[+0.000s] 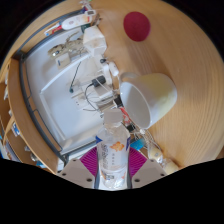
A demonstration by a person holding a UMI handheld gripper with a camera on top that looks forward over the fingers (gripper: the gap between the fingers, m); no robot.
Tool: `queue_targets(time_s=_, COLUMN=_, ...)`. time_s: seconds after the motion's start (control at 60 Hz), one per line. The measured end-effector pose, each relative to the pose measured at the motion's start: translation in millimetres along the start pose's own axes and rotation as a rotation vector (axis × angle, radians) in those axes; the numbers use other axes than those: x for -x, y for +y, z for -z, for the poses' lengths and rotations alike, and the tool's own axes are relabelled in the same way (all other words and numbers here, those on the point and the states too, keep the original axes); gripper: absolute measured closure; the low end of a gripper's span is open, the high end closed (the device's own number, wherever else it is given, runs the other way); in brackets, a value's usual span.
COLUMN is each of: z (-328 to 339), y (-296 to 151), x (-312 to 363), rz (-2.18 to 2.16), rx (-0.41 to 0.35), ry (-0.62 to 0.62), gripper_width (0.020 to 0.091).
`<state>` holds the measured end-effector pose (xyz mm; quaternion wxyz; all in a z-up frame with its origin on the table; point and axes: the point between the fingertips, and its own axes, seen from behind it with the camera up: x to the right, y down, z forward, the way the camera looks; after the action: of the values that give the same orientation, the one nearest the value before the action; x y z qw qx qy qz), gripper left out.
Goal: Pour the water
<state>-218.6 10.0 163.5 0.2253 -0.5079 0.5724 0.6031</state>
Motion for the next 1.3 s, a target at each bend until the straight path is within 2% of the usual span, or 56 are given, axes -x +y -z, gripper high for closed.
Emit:
queue_targets(time_s=0.217, z=1.6, y=-10.9, x=-1.0, rz=-0.171, rx=-0.018, ry=0.016, gripper_width=0.0732)
queue_targets(time_s=0.45, z=3.4, y=-11.8, x=-4.5, rz=-0.124, rx=-0.022, ry=0.052, gripper_width=0.0734)
queue_targets(time_s=0.6, z=12.4, y=-3.0, x=30.3, rz=0.134, rx=-0.023, ry=0.025, gripper_width=0.0725)
queue_targets(time_s=0.65, z=16.7, y=1.3, x=46.4, rz=0.266, rx=0.003, ry=0.026, gripper_width=0.0726)
queue_targets(time_s=0.8, z=33.5, y=-7.8, x=82.8, rz=0.743, rx=0.006, ry=0.047, gripper_width=0.0725)
queue_targets(time_s=0.967, z=58.7, y=-67.2, x=111.5, rz=1.367, rx=-0.14, ry=0.224, gripper_width=0.0711)
queue_targets(time_s=1.133, z=68.4, y=-141.3, x=109.8, rz=1.781, rx=-0.299, ry=0.34, gripper_width=0.0699)
queue_targets(time_s=1.183, z=71.0, y=-155.4, x=106.8, rz=1.837, rx=-0.313, ry=0.404, gripper_width=0.0698)
queue_targets(time_s=1.3, z=70.5, y=-189.9, x=89.2, rz=1.875, rx=-0.328, ry=0.461, gripper_width=0.0699)
